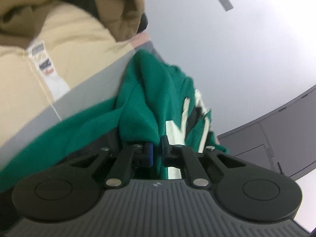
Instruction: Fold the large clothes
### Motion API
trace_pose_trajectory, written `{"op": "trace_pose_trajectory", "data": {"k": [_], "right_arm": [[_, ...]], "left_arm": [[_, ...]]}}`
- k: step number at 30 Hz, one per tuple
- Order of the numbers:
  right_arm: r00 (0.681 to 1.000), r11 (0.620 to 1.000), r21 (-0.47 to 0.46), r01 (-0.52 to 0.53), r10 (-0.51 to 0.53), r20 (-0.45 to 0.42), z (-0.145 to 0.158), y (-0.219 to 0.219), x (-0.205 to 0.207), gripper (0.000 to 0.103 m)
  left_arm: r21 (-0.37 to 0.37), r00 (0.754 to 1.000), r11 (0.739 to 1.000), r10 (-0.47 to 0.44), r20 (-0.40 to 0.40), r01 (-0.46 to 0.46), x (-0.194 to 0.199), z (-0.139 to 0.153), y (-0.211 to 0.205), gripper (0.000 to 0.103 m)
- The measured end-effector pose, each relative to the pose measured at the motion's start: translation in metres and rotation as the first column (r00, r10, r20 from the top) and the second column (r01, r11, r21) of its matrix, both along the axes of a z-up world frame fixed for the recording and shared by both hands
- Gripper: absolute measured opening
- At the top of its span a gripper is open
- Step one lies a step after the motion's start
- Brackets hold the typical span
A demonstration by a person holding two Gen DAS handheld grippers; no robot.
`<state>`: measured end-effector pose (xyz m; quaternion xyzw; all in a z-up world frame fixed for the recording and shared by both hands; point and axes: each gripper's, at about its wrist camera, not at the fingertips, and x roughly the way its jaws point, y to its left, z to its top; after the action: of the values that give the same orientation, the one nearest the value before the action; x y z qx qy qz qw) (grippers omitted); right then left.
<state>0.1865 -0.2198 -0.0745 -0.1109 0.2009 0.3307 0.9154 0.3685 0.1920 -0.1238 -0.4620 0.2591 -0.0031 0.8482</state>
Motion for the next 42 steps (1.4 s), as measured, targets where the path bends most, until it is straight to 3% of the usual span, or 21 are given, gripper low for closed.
{"op": "trace_pose_trajectory", "data": {"k": [2,4,6,9,12,14,16,19,21,26,28,33,36,38,42], "right_arm": [[1.0,0.987,0.163,0.013,-0.008,-0.026,0.013,-0.018,0.003,0.037],[0.998,0.948,0.316,0.036,-0.021,-0.054,0.022,-0.037,0.005,0.035],[0.995,0.892,0.445,0.079,-0.041,-0.095,0.025,-0.053,0.011,0.034],[0.966,0.782,0.584,0.216,-0.084,-0.244,0.016,-0.075,0.026,0.034],[0.912,0.714,0.602,0.358,-0.129,-0.39,-0.001,-0.086,0.039,0.034],[0.847,0.664,0.579,0.473,-0.162,-0.506,-0.018,-0.093,0.045,0.034],[0.796,0.639,0.553,0.535,-0.163,-0.583,-0.03,-0.097,0.049,0.034],[0.741,0.642,0.486,0.593,-0.199,-0.642,-0.041,-0.096,0.046,0.043],[0.721,0.638,0.459,0.619,-0.229,-0.654,-0.041,-0.098,0.045,0.042],[0.784,0.709,0.434,0.555,-0.271,-0.559,-0.028,-0.089,0.039,0.043],[0.793,0.751,0.389,0.533,-0.284,-0.538,-0.029,-0.079,0.045,0.043],[0.815,0.801,0.326,0.502,-0.313,-0.488,-0.027,-0.073,0.049,0.041],[0.824,0.804,0.32,0.5,-0.329,-0.462,-0.026,-0.072,0.05,0.041],[0.833,0.81,0.314,0.495,-0.339,-0.438,-0.024,-0.071,0.049,0.041],[0.866,0.824,0.319,0.468,-0.355,-0.352,-0.013,-0.068,0.04,0.042]], "left_arm": [[0.005,0.999,1.0,0.026,0.032,-0.026,-0.007,0.008,0.011,0.007],[0.001,0.998,0.999,0.047,0.042,-0.047,-0.009,0.012,0.025,0.007],[0.001,0.995,0.996,0.089,0.038,-0.089,-0.011,0.017,0.04,0.006],[-0.023,0.989,0.99,0.143,0.033,-0.142,-0.012,0.02,0.065,0.005],[0.025,0.989,0.989,0.147,-0.001,-0.147,-0.007,0.021,0.072,0.005],[0.039,0.988,0.987,0.154,-0.018,-0.154,-0.005,0.019,0.073,0.005],[0.064,0.984,0.984,0.171,-0.044,-0.168,-0.003,0.016,0.072,0.005],[0.104,0.972,0.972,0.219,-0.081,-0.21,-0.002,0.007,0.077,0.005],[0.11,0.964,0.966,0.244,-0.101,-0.233,-0.002,0.001,0.086,0.005],[0.185,0.953,0.954,0.264,-0.148,-0.235,0.006,-0.01,0.096,0.005],[0.222,0.955,0.95,0.255,-0.153,-0.218,0.01,-0.011,0.095,0.005],[0.266,0.966,0.95,0.207,-0.154,-0.162,0.011,-0.004,0.089,0.009],[0.318,0.973,0.943,0.154,-0.17,-0.094,0.006,0.007,0.08,0.031],[0.391,0.979,0.919,0.128,-0.157,-0.057,-0.003,0.018,0.067,0.059],[0.508,0.992,0.861,0.044,-0.12,0.023,-0.033,0.038,0.037,0.06]]}}
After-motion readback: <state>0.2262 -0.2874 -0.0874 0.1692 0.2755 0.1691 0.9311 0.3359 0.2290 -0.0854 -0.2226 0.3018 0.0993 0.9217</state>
